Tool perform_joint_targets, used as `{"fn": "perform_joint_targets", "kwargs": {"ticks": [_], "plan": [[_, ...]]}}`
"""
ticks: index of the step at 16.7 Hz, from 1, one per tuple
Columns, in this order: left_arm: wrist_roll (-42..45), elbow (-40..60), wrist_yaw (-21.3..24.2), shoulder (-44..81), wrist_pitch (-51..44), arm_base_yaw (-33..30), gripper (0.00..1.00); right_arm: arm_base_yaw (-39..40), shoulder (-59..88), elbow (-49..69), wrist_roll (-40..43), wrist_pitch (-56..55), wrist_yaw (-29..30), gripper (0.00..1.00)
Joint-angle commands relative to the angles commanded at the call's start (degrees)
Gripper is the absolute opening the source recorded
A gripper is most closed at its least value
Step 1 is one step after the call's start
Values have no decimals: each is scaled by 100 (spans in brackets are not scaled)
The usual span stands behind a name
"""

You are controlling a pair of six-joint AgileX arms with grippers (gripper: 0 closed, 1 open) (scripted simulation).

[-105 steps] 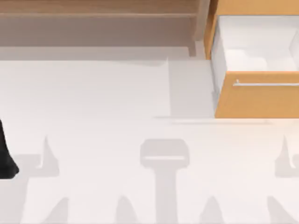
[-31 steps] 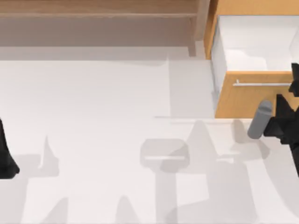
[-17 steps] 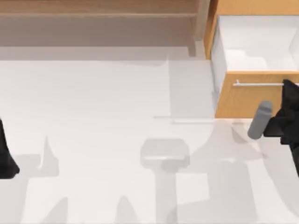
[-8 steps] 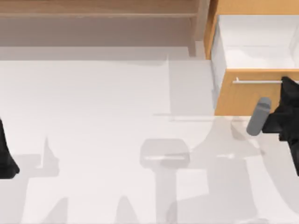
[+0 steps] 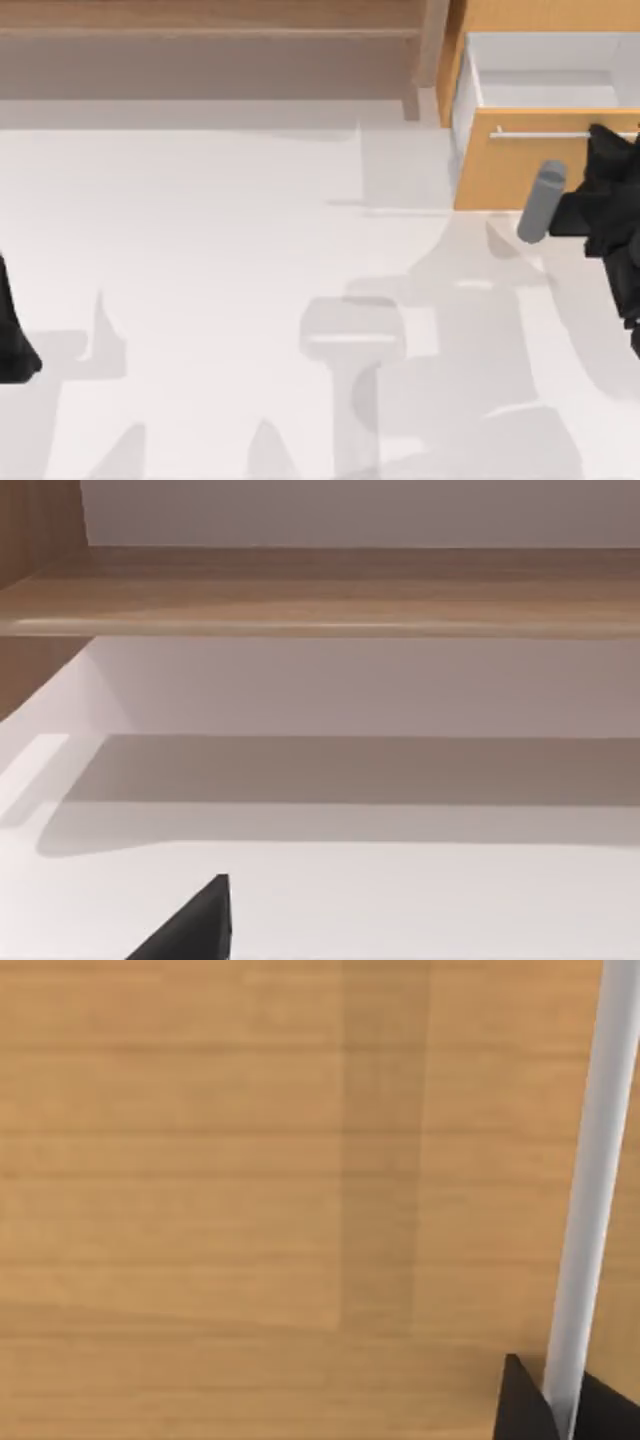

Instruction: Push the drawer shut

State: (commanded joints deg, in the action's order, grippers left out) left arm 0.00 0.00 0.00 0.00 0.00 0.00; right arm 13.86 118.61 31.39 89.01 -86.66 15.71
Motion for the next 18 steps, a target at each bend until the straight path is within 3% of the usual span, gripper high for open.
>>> {"fn": "perform_joint_targets", "kwargs": {"ticks": [7,14,18], "plan": [[0,0,0,0,0,0,100,-7,29,118,-23,86,-18,0],[0,0,0,0,0,0,100,-233,537,1398,-15,841,-235,0],[0,0,0,0,0,0,100,-262,609,1547,-7,946,-266,0]]}}
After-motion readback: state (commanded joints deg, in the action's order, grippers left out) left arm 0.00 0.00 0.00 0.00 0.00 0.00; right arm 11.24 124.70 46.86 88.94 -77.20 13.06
